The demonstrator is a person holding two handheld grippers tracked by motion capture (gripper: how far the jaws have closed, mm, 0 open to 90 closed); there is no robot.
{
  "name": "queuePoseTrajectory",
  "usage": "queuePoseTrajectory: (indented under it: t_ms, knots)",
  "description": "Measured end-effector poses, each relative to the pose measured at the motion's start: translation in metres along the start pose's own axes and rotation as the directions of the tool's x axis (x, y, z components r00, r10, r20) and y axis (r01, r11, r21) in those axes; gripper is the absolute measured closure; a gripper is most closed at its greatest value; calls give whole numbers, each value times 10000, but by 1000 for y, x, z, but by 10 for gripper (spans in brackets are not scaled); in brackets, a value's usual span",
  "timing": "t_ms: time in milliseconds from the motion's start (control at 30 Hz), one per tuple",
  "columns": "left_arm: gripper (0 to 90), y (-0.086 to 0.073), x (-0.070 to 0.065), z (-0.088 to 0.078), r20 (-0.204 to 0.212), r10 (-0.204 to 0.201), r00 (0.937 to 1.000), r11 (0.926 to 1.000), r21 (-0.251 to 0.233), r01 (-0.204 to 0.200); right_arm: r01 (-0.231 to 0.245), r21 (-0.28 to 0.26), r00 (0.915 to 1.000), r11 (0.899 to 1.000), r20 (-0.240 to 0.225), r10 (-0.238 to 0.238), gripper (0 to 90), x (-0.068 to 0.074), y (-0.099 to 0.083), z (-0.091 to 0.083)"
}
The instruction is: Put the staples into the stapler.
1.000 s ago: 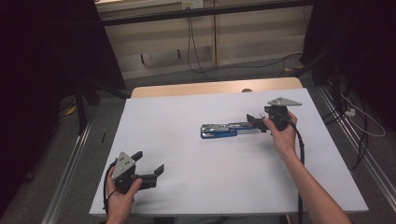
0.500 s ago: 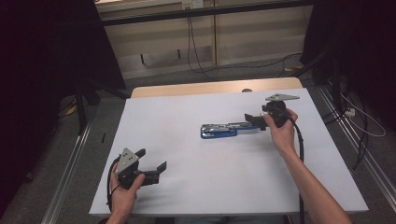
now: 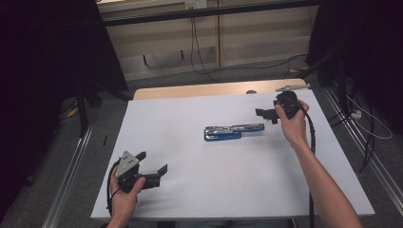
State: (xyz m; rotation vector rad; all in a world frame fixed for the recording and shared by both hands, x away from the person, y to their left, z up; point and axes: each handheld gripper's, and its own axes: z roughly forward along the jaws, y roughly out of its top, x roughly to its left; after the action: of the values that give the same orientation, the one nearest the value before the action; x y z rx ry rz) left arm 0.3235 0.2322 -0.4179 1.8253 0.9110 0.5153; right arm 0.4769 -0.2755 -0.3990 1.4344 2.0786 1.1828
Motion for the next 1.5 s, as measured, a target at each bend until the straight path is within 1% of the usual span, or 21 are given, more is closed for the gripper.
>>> queuePoseTrajectory:
  t_ms: [67, 133, 200, 333, 400, 467, 600, 667, 700, 733, 800, 867, 933, 1000, 1067, 1133, 1233, 1333, 1400, 1467, 1500]
  knots:
    - [41, 0, -1, 1, 119, -94, 9999, 9999, 70, 93, 132, 244, 9999, 9996, -22, -131, 59, -4, 3, 2]
    - [41, -2, -1, 4, 179, -133, 9998, 9998, 115, 131, 177, 275, 9998, 9995, 23, -178, 76, -7, 5, 5]
    - [41, -1, -3, 6, 267, 28, 9996, 9997, 237, -35, 190, 456, 9998, 9988, 24, -192, 71, -8, 5, 8]
    - [41, 0, -5, 5, 283, 227, 9993, 9996, 152, -231, 267, 815, 9996, 9963, 62, -273, 108, -11, 9, 14]
    - [41, 0, -5, 5, 273, 208, 9994, 9996, 189, -214, 400, 986, 9988, 9943, 234, -425, 135, -11, 11, 16]
    - [42, 0, -4, 4, 258, 174, 9995, 9997, 163, -178, 435, 1294, 9989, 9906, 91, -451, 175, -10, 11, 20]
    - [45, -1, -3, 4, 239, 87, 9997, 9998, 174, -91, 406, 1602, 9992, 9863, -38, -405, 232, -12, 8, 26]
    - [45, -1, -2, 4, 214, 92, 9997, 9998, 179, -96, 477, 1855, 9988, 9815, 45, -494, 247, -15, 9, 28]
    - [45, -1, -2, 4, 191, 105, 9998, 9998, 195, -108, 431, 2116, 9991, 9764, -46, -431, 249, -17, 11, 30]
    - [45, -1, -2, 5, 181, 85, 9998, 9998, 186, -89, 435, 2208, 9991, 9743, -83, -427, 278, -17, 13, 31]
    - [45, 0, -2, 5, 153, 63, 9999, 9998, 186, -66, 580, 2478, 9983, 9671, -45, -588, 283, -18, 16, 34]
    - [46, 0, -3, 5, 164, 79, 9998, 9998, 181, -82, 499, 2755, 9987, 9600, -83, -496, 297, -20, 15, 38]
    - [46, 0, -3, 4, 182, 82, 9998, 9998, 165, -85, 387, 2891, 9989, 9565, 147, -449, 338, -23, 14, 40]
    - [46, 0, -2, 4, 221, 100, 9997, 9998, 143, -103, 320, 3085, 9990, 9507, 195, -400, 368, -25, 11, 42]
    - [45, 0, -2, 3, 176, 93, 9998, 9999, 110, -95, 211, 3296, 9994, 9439, 206, -295, 435, -26, 8, 42]
    - [46, 0, -1, 2, 136, 59, 9999, 9999, 97, -61, 175, 3445, 9993, 9386, 250, -278, 453, -28, 5, 43]
    - [45, 0, -1, 2, 165, 78, 9998, 9999, 103, -80, 112, 3472, 9991, 9377, 349, -248, 475, -32, 1, 42]
    - [46, 0, -2, 3, 192, 83, 9998, 9999, 144, -86, 148, 3592, 9992, 9331, 301, -274, 537, -37, -1, 42]
    - [46, 0, -2, 4, 172, 84, 9998, 9998, 152, -87, 119, 3597, 9992, 9330, 317, -249, 590, -38, -1, 42]
    - [46, 0, -2, 4, 145, 79, 9999, 9999, 133, -81, 101, 3647, 9995, 9311, 256, -209, 610, -38, -1, 42]
    - [45, 0, -2, 4, 133, 72, 9999, 9999, 124, -73, 234, 3656, 9991, 9305, 248, -348, 622, -38, -1, 43]
